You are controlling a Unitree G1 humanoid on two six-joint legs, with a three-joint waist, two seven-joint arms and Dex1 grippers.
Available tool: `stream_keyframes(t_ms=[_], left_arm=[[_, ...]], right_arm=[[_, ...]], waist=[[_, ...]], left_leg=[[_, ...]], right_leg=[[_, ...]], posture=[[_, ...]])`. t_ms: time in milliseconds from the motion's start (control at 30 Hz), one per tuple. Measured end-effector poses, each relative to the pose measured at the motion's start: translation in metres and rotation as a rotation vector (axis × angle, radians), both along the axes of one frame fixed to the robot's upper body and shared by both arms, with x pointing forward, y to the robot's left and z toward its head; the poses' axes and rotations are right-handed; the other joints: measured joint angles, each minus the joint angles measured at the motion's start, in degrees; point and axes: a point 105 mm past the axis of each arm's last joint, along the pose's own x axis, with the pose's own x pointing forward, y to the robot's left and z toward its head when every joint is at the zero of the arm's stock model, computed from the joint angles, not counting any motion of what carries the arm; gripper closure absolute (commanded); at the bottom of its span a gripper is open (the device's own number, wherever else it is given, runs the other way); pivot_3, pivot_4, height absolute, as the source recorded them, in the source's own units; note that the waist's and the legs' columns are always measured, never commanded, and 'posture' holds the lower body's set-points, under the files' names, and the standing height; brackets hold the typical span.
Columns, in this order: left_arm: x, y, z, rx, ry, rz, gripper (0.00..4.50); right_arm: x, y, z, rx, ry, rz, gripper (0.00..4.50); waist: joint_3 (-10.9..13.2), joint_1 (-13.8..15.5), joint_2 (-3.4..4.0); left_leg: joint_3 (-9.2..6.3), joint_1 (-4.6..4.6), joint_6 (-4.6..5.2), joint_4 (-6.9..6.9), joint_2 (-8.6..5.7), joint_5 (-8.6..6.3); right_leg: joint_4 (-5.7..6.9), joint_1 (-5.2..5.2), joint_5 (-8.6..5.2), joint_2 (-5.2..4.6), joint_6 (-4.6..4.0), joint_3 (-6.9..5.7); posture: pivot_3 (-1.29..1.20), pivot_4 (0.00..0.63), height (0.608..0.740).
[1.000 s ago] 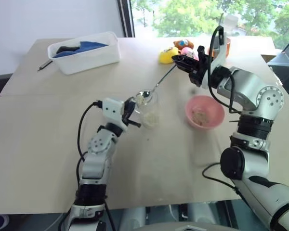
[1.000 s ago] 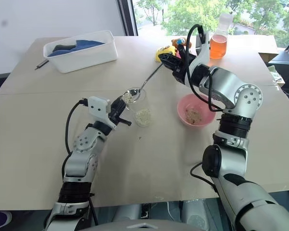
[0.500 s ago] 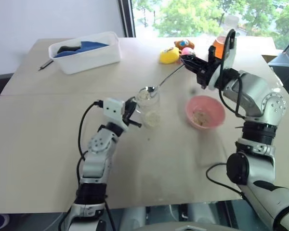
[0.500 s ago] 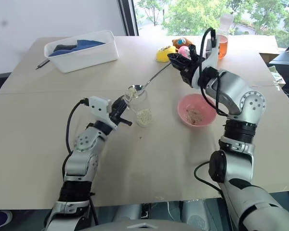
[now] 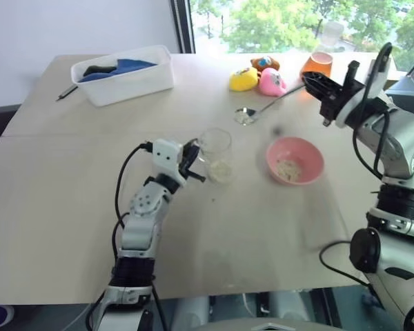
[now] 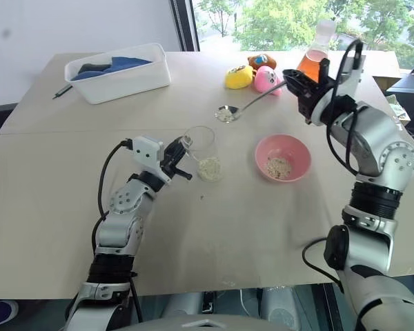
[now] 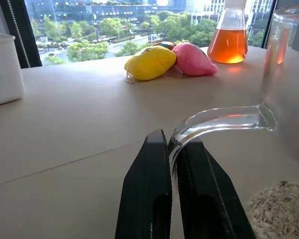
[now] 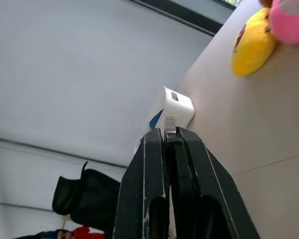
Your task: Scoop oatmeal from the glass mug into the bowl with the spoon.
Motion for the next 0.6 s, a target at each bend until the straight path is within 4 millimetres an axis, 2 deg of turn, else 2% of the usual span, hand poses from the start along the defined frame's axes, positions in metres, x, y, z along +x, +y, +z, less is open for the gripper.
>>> stream_keyframes(t_ms=[300,500,600], left_arm=[[0.000,-0.001,-0.002,0.008,0.001,-0.012,4.36],[0.000,-0.002,-0.002,0.009,0.003,-0.017,4.36],[0.000,-0.002,-0.003,0.010,0.006,-0.023,4.36]], right_arm=[[-0.009,-0.042,-0.018,-0.022,0.046,-0.155,4.50],[-0.013,-0.058,-0.026,-0.048,0.071,-0.208,4.50],[-0.016,-0.066,-0.038,-0.075,0.103,-0.233,4.50]], waist=[[0.0,0.1,0.01],[0.0,0.1,0.02],[0.0,0.2,0.03]], left_leg=[[0.01,0.01,0.00,0.02,0.01,0.00],[0.01,0.03,0.00,0.05,0.01,0.00],[0.03,0.03,0.01,0.05,0.00,0.00]], right_leg=[[-0.02,0.00,0.00,-0.01,0.00,0.02],[-0.06,0.00,0.00,-0.01,0.00,0.04],[-0.06,0.00,0.00,-0.01,0.00,0.05]], posture=[[0.00,0.150,0.740],[0.00,0.150,0.740],[0.00,0.150,0.740]])
